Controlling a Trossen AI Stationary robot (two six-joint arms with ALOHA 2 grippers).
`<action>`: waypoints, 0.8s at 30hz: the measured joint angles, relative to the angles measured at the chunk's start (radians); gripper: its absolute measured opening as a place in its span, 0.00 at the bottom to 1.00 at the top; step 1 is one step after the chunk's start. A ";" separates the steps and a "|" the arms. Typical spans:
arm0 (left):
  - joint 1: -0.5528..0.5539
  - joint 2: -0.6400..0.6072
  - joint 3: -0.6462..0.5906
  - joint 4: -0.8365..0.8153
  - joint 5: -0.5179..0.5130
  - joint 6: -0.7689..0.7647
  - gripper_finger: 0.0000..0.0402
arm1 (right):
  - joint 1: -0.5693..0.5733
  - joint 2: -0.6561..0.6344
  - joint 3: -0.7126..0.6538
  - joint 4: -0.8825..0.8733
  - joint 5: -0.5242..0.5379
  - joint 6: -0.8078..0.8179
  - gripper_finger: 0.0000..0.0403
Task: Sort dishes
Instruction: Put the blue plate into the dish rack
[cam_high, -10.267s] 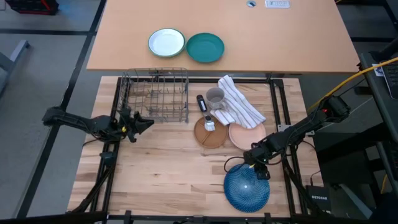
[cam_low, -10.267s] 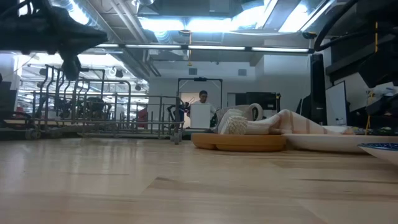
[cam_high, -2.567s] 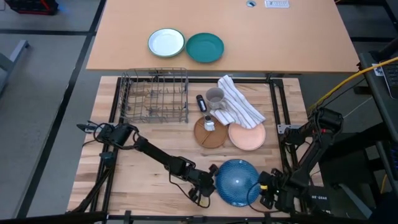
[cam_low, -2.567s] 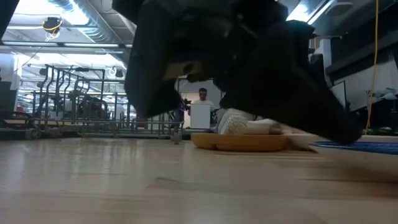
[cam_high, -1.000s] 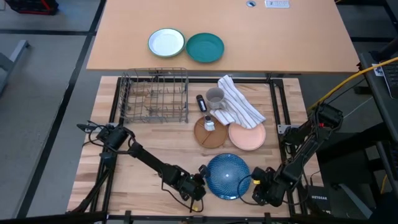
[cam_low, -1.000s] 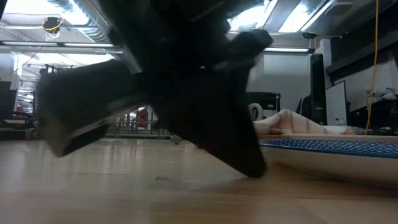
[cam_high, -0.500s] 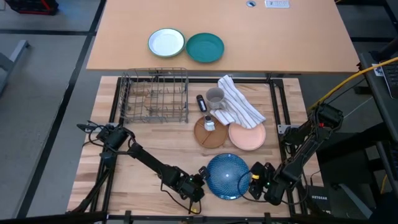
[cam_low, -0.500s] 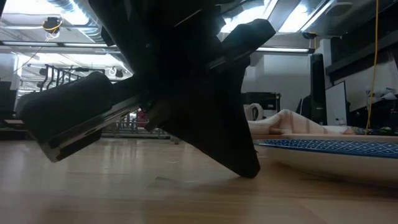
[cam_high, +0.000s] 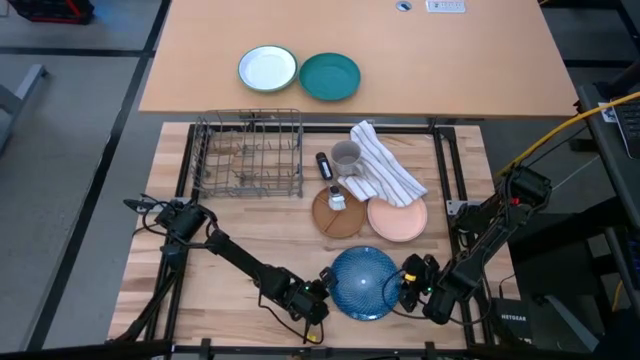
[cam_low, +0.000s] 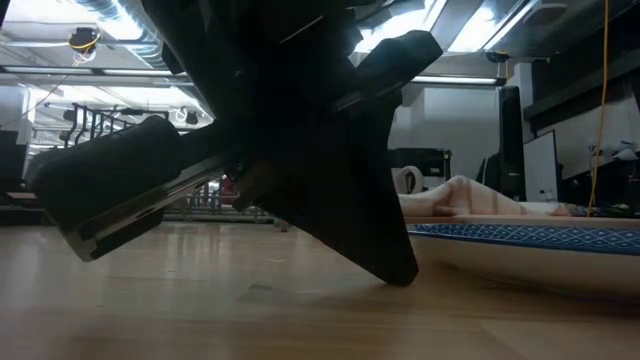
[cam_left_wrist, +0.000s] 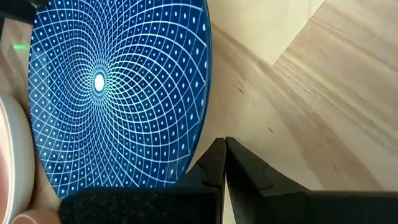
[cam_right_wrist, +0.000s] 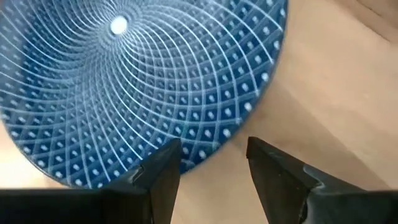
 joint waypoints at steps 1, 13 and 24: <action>0.000 0.000 0.000 0.000 0.000 0.000 0.01 | 0.000 0.000 -0.007 0.008 0.025 -0.001 0.47; 0.011 0.000 -0.001 0.021 0.002 0.128 0.01 | 0.002 0.000 -0.108 0.210 0.107 -0.004 0.47; 0.044 0.000 -0.002 0.035 0.024 0.229 0.01 | 0.003 0.001 -0.112 0.278 0.110 -0.003 0.47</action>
